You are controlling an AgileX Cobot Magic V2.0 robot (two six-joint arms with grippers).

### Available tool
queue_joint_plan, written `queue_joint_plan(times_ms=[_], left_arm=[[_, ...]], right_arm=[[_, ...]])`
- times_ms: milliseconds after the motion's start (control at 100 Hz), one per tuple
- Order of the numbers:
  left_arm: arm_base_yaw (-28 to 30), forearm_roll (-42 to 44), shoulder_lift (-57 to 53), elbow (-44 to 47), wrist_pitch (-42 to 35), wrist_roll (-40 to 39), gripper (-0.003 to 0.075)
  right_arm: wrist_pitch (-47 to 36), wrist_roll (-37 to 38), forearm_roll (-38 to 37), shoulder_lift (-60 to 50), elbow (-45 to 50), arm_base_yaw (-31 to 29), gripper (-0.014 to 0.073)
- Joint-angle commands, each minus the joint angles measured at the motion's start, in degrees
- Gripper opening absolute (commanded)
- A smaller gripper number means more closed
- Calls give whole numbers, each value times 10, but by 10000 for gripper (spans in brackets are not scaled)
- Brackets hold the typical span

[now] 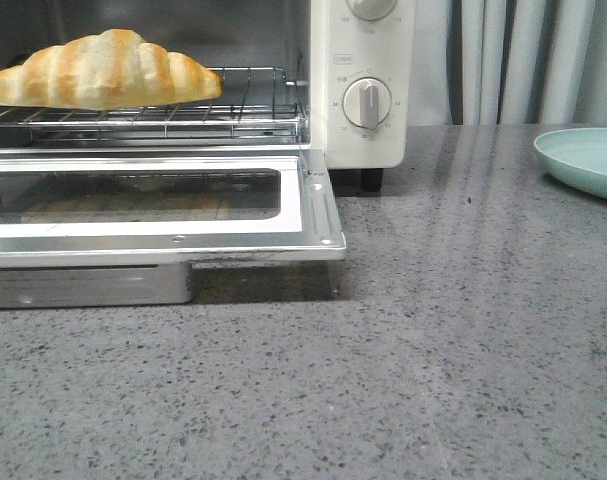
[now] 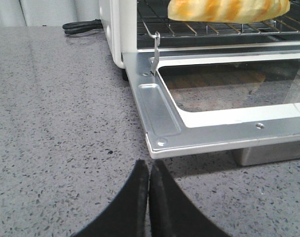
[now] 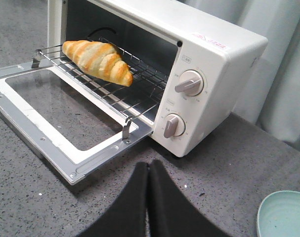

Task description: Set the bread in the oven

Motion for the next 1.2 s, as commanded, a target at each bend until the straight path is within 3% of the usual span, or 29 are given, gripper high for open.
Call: queue_joint_plan(times_ms=[0,280,460,560,620,730,890,1040,1090,1190], left_arm=[[2,-5,-17,12,-38,-7,-21],[2,-5,-17,12,-38,-7,-21],[2,-5,-17,12,-38,-7,-21],[2,-5,-17,12,-38,-7,-21],[2,-5,-17,12,-38,-7,-21],[2,-5,-17,12,-38,-7,-21],[2,-5,-17,12,-38,-7,-21],[2,-5,-17,12,-38,-7,-21],[2,-5,-17,12,-38,-7,-21],[2,-5,-17,12,-38,-7,-21]], right_arm=[[-34,1,-15,3,-15,-4,-58],[-35,1,-16,3,6,-5,-58],[-49,1,-39,3,77,-19,-58],[-60,1,-47,-5,114,-70,-58],[-79,1,-16,-16,136,-108,-58],[-165,0,64,-41,185,-208,-58],[-278,0,74,-90,275,-329,-58],[-270,0,83,-153,344,-395,-58],[-196,0,83,-180,339,-411,-58],[-132,0,86,-223,341,-442,-58]])
